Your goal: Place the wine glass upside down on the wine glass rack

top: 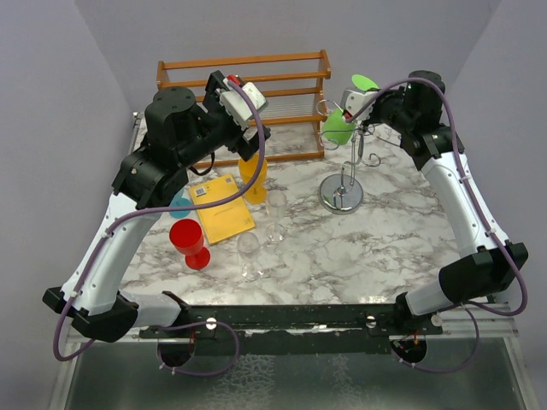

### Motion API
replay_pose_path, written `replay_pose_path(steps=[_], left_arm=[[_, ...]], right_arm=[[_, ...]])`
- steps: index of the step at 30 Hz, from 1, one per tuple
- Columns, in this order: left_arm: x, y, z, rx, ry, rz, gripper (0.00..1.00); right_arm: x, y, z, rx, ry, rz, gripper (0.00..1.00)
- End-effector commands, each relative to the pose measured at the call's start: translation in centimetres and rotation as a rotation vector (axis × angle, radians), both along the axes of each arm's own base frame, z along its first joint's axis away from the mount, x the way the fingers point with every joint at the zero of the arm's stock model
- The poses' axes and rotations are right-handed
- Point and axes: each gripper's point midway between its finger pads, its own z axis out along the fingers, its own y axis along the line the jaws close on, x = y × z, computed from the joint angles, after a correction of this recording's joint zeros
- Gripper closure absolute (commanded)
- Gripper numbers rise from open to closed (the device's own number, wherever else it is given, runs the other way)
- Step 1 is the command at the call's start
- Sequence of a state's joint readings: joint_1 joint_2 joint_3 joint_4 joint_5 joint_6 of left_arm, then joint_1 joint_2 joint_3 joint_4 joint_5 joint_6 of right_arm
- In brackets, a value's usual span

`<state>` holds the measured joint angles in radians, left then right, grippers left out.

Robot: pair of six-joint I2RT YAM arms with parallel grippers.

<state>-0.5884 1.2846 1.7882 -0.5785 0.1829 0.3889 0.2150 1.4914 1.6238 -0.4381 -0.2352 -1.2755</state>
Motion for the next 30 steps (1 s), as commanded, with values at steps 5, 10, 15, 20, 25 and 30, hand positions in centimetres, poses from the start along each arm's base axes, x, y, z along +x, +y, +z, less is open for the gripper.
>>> replay_pose_path(steps=[5, 10, 15, 20, 25, 30], left_arm=[[-0.3, -0.2, 0.2, -0.007, 0.002, -0.024, 0.07], [-0.3, -0.3, 0.2, -0.008, 0.005, -0.026, 0.07], [-0.3, -0.3, 0.1, -0.007, 0.007, -0.031, 0.07], [-0.3, -0.4, 0.0, -0.008, 0.013, -0.033, 0.07], [-0.2, -0.5, -0.1, -0.008, 0.015, -0.031, 0.07], [-0.1, -0.5, 0.0, -0.010, 0.015, -0.030, 0.07]], right_arm=[[0.4, -2.0, 1.1, 0.107, -0.018, -0.145, 0.99], [0.6, -2.0, 0.5, 0.142, 0.014, -0.167, 0.99], [0.8, -2.3, -0.4, 0.169, 0.043, -0.197, 0.99], [1.3, -2.5, -1.1, 0.184, 0.061, -0.226, 0.99], [1.9, -2.7, -1.5, 0.194, 0.071, -0.249, 0.99], [2.6, -2.4, -1.1, 0.212, 0.064, -0.247, 0.99]])
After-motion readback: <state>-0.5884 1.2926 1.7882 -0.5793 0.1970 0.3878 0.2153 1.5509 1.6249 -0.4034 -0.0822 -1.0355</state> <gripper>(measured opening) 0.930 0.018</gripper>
